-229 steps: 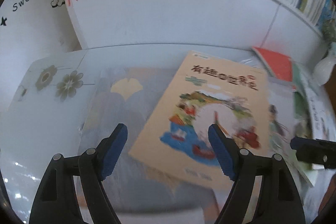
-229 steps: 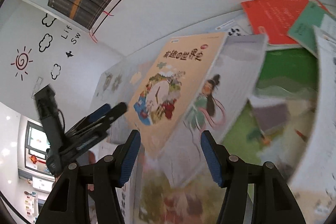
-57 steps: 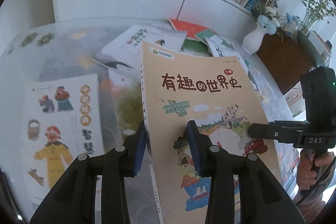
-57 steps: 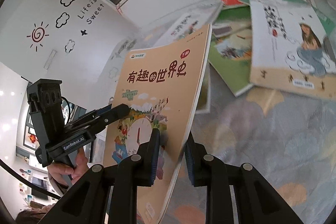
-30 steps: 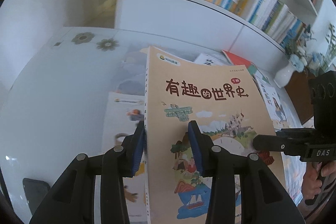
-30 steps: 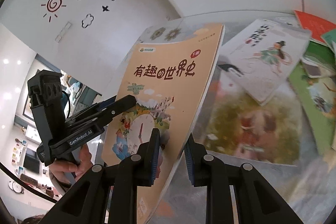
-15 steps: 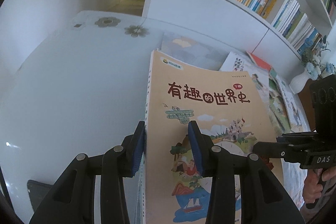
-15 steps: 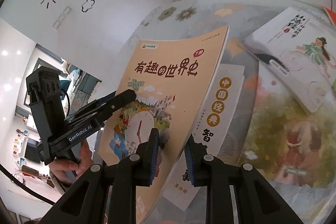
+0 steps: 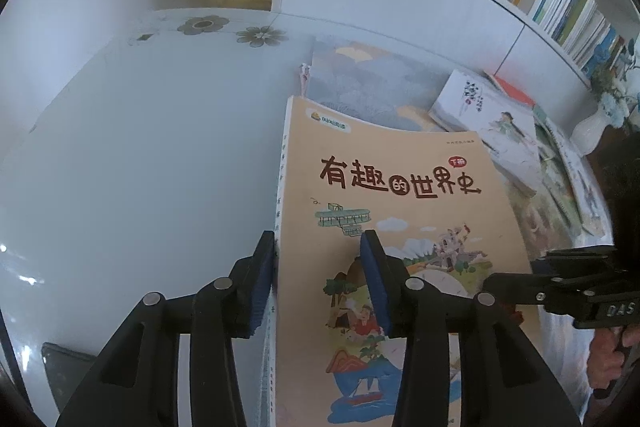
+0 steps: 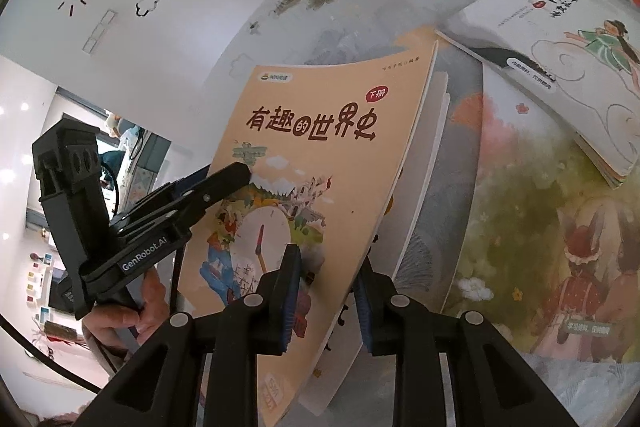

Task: Organize books
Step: 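Lift the tan book with both grippers and carry it across the table, then lower the tan book beside the other books and open both grippers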

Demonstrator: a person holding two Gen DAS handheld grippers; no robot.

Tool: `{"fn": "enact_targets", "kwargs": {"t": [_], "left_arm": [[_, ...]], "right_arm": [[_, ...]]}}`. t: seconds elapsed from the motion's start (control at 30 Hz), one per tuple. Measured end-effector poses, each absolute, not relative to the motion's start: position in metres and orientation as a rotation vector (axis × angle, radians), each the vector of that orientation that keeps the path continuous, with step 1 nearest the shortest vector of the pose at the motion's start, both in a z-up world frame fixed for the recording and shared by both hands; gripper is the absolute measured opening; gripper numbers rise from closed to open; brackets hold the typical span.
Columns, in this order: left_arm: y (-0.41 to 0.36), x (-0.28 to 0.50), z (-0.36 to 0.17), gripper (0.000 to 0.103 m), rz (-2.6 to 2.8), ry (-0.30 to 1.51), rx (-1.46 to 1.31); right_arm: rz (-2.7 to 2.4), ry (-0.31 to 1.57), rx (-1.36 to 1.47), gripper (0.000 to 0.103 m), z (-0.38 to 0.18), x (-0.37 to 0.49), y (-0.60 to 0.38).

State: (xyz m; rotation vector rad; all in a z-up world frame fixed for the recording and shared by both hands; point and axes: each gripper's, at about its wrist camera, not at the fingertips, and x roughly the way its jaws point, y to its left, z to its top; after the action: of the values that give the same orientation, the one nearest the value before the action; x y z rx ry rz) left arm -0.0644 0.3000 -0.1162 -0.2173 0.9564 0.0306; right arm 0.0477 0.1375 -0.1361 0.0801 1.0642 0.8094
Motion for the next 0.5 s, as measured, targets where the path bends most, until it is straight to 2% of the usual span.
{"fn": "enact_targets", "kwargs": {"t": [0.3,0.5], "left_arm": [[0.2951,-0.0654,-0.1172,0.041,0.043,0.941,-0.16],[0.2887,-0.0669,-0.1166,0.041,0.067,0.932,-0.1]], "right_arm": [[0.804,1.033,0.028,0.028,-0.133,0.0445,0.1382],[0.828,1.054,0.059,0.042,-0.1326,0.0448,0.1382]]}}
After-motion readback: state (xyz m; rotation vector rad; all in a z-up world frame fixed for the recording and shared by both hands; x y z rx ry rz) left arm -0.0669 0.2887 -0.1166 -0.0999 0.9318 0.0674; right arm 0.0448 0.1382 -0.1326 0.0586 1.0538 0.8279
